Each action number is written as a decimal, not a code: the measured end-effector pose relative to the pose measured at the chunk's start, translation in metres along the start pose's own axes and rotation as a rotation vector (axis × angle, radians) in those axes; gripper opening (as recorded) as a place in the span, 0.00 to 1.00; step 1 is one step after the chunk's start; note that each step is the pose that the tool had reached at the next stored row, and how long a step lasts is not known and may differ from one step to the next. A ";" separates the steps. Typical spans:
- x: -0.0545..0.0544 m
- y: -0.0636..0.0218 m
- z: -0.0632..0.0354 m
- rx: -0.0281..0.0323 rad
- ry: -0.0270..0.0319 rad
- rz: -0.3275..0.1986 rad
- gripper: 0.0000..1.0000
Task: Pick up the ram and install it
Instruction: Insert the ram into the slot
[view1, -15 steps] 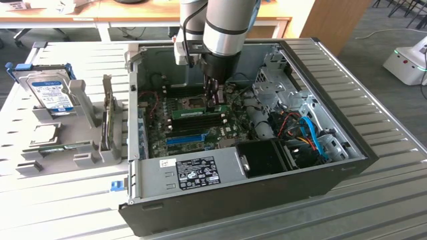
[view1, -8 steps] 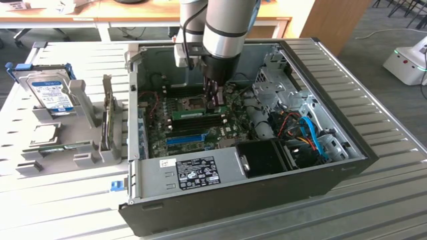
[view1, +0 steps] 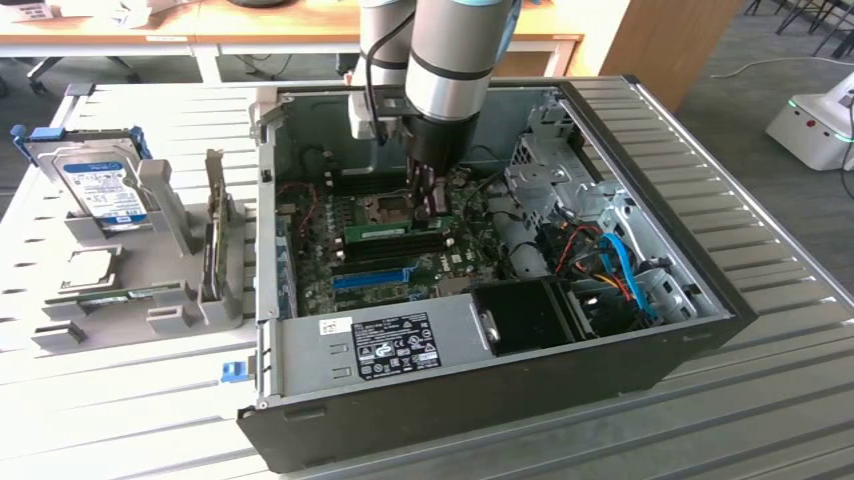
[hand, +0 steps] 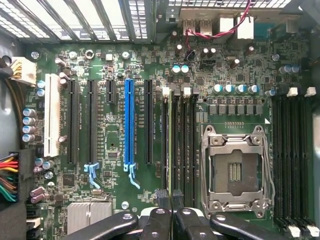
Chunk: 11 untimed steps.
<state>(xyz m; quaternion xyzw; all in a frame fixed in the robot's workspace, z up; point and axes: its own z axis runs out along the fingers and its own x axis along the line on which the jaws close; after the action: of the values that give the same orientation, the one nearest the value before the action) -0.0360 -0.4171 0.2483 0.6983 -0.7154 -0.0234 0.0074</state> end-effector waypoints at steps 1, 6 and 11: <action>0.000 0.0000 0.0007 0.0000 0.0000 0.000 0.12; 0.000 -0.0001 0.0033 0.0000 -0.0001 0.002 0.12; 0.000 -0.0003 0.0061 0.0001 -0.0001 0.004 0.12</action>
<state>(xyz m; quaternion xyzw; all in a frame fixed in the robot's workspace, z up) -0.0360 -0.4171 0.2423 0.6970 -0.7167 -0.0234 0.0074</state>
